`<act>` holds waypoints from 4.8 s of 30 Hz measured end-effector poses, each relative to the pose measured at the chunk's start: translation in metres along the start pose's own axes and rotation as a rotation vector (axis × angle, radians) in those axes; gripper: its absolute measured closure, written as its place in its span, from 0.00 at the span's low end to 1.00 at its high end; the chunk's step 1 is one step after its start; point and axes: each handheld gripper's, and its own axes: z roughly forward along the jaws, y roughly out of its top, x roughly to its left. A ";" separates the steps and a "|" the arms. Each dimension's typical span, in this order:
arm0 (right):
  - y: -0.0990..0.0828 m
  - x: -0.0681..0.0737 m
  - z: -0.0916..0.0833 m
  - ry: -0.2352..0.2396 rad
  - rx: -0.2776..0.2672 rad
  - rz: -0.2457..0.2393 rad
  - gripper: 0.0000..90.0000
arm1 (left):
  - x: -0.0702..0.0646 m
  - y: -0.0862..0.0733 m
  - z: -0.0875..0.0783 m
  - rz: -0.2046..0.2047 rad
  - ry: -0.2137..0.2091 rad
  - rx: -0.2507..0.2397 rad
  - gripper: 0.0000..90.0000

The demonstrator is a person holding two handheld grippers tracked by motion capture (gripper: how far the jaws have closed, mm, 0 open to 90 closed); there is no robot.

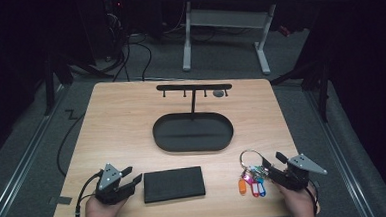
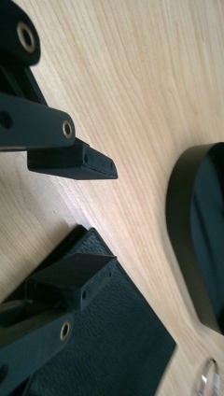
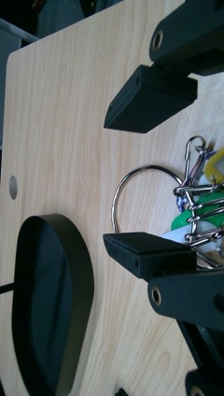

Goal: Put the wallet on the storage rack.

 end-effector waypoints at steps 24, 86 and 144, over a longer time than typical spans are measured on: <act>0.007 0.018 0.014 0.079 0.022 -0.082 0.57 | -0.014 -0.017 -0.020 0.059 0.081 0.175 0.87; 0.005 0.015 0.014 0.055 0.024 -0.081 0.55 | -0.141 0.028 0.058 0.463 -0.155 0.137 0.51; 0.004 0.009 0.017 0.082 0.030 -0.026 0.54 | -0.095 0.036 0.006 0.342 -0.122 -0.156 0.91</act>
